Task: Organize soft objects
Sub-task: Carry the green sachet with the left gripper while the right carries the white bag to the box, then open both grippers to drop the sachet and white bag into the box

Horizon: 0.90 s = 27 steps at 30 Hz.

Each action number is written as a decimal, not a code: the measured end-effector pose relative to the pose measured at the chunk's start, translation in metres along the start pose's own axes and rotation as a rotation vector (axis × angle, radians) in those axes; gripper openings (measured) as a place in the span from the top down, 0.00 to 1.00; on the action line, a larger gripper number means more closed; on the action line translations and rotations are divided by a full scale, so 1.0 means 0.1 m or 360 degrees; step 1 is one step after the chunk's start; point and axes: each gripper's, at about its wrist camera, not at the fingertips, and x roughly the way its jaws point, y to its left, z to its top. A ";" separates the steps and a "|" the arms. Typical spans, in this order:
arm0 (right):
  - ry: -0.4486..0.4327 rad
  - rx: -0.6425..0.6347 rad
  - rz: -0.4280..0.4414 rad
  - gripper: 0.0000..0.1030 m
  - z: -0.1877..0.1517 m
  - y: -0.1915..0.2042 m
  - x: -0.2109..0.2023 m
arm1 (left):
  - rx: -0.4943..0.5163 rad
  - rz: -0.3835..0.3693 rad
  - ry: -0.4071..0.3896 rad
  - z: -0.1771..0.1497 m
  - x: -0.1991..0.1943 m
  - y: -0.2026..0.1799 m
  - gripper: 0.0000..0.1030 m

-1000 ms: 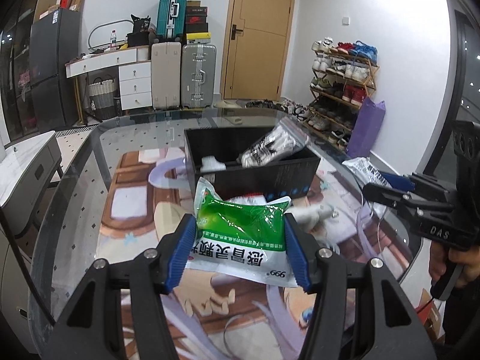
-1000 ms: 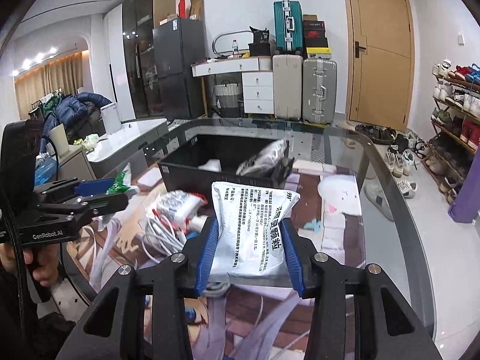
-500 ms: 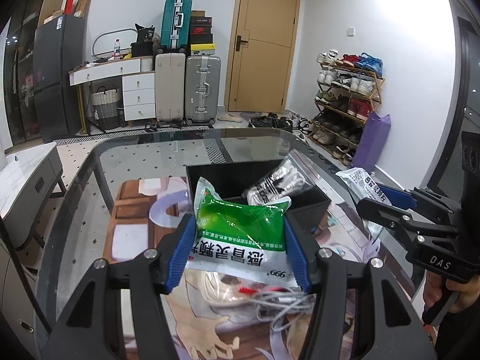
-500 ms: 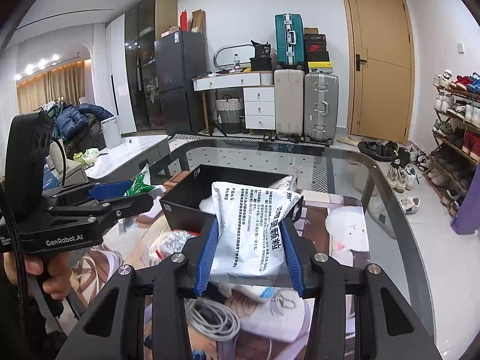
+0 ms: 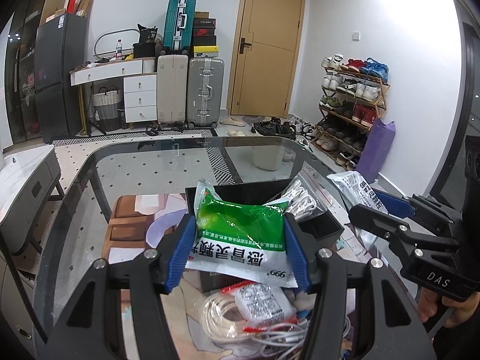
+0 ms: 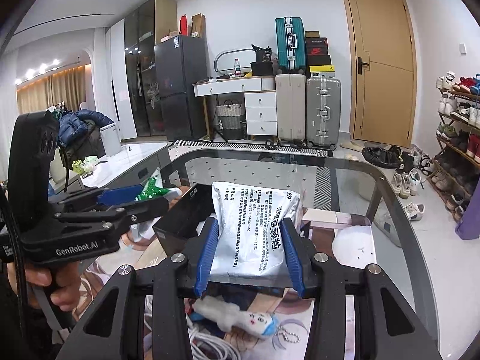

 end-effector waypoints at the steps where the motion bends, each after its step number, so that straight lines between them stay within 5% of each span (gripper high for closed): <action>1: 0.0002 -0.0001 0.0004 0.59 0.02 0.00 0.03 | 0.0003 0.0008 0.0002 0.01 0.04 0.00 0.44; 27: 0.0110 0.0003 0.0036 0.59 0.18 -0.20 0.83 | 0.0013 0.0068 0.0074 0.08 0.61 0.05 0.44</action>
